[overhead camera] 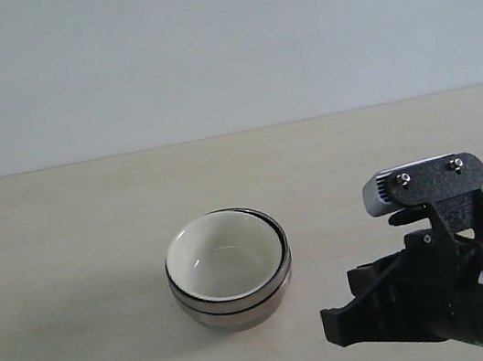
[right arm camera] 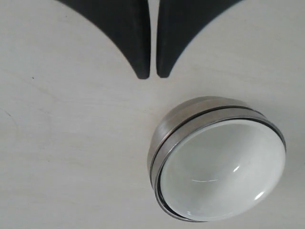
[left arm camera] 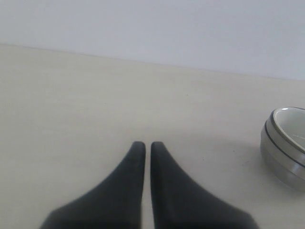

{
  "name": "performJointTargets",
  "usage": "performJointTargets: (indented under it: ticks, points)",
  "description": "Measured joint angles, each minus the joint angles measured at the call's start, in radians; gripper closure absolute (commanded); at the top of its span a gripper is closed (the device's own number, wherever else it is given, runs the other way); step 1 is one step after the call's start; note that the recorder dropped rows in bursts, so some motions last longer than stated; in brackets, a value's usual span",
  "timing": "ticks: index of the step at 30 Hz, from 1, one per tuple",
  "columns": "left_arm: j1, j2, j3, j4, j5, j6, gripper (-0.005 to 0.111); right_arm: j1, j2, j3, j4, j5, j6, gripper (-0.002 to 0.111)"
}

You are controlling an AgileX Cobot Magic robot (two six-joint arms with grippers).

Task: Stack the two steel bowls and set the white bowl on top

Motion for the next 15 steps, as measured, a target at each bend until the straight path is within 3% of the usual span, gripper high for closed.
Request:
performJointTargets:
  ticks: [9, 15]
  points:
    - [0.0, 0.0, 0.0, 0.0, 0.0, 0.0, 0.103, 0.0, -0.016, 0.0, 0.0, 0.014, -0.005, 0.108]
    - [0.0, 0.0, 0.0, 0.0, 0.0, 0.0, 0.103, -0.019, -0.18, 0.0, 0.0, 0.043, -0.092, 0.108]
